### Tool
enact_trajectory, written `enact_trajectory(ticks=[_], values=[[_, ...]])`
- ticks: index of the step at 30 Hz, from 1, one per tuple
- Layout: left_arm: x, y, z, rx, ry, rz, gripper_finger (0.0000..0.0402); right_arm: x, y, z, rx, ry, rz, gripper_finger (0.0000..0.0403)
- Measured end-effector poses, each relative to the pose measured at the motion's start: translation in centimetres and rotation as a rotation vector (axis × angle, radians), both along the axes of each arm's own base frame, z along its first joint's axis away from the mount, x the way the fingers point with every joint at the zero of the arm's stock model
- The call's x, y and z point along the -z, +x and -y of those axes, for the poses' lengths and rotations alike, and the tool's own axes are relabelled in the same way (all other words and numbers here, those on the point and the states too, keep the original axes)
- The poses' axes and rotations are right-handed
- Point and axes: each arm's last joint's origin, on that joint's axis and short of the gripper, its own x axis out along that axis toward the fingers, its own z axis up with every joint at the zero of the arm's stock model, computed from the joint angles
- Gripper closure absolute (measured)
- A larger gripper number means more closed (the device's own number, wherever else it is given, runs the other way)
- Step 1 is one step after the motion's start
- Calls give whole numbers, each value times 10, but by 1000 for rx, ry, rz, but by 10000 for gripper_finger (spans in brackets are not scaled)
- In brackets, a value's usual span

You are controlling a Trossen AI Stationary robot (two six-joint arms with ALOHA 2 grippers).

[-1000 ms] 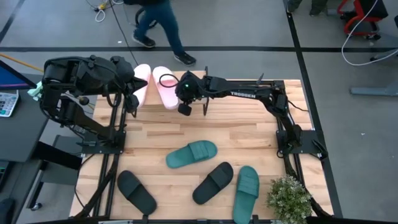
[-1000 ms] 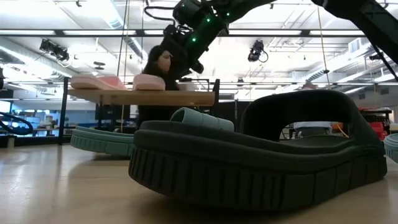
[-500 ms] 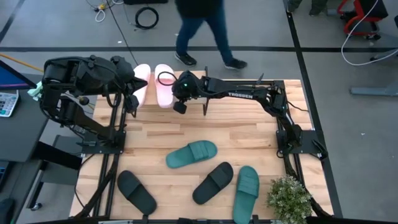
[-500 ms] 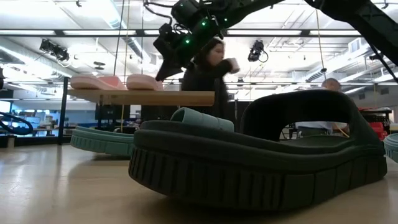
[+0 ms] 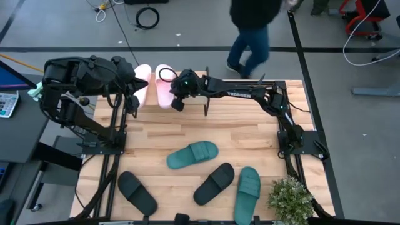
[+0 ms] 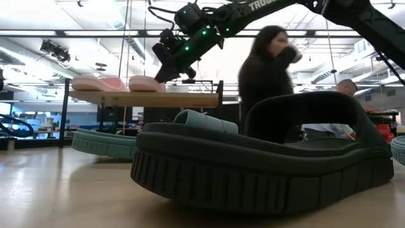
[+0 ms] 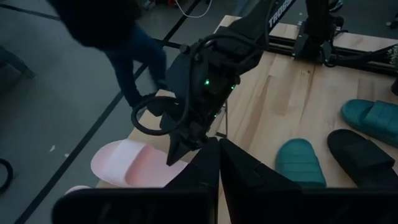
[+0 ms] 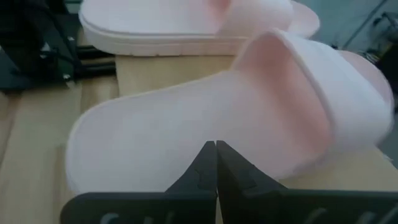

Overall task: Pick and place slides into the shelf
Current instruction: Put the pink slide on the shelf

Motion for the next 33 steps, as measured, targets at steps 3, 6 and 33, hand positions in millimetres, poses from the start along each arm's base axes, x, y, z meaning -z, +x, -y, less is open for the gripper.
enact_trajectory(ticks=[3, 6, 33], values=[[0, 0, 0, 0, 0, 0, 379, 0, 4, 3, -6, 16, 56, 403], [0, 0, 0, 0, 0, 0, 376, 7, 5, 6, -8, 23, 52, 403], [0, 0, 0, -1, -2, 1, 387, -59, -61, -3, 132, -57, -235, 400]])
